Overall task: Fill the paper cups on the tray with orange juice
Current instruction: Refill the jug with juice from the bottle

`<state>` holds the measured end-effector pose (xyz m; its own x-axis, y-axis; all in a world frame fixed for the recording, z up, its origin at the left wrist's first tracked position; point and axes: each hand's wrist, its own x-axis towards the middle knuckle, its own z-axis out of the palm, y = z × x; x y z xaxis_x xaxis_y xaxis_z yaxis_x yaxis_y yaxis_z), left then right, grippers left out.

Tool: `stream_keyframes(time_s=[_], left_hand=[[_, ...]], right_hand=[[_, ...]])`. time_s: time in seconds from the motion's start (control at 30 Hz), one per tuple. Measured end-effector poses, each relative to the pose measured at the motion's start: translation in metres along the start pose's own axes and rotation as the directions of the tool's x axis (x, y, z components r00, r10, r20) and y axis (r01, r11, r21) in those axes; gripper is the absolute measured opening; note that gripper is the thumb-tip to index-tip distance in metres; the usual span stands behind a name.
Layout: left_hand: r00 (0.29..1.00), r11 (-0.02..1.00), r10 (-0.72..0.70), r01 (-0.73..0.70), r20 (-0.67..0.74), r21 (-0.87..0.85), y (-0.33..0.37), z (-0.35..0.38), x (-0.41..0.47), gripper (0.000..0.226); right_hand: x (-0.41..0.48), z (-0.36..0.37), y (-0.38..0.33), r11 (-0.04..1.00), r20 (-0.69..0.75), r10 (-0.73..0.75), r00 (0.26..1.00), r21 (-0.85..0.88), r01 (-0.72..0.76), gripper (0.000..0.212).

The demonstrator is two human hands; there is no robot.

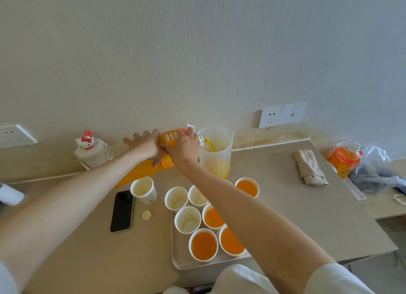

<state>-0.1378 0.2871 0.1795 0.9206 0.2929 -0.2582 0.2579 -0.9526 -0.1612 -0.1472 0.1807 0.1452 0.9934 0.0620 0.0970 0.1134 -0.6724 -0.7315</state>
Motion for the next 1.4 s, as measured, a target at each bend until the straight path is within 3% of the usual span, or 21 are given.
stream_keyframes(time_s=[1.4], left_hand=[[1.000, 1.000, -0.019, 0.019, 0.016, -0.016, 0.0005, 0.0031, -0.0059, 0.103]], right_hand=[[-0.0016, 0.0029, 0.0007, 1.000, 0.020, 0.001, 1.000, -0.023, 0.000, 0.060]])
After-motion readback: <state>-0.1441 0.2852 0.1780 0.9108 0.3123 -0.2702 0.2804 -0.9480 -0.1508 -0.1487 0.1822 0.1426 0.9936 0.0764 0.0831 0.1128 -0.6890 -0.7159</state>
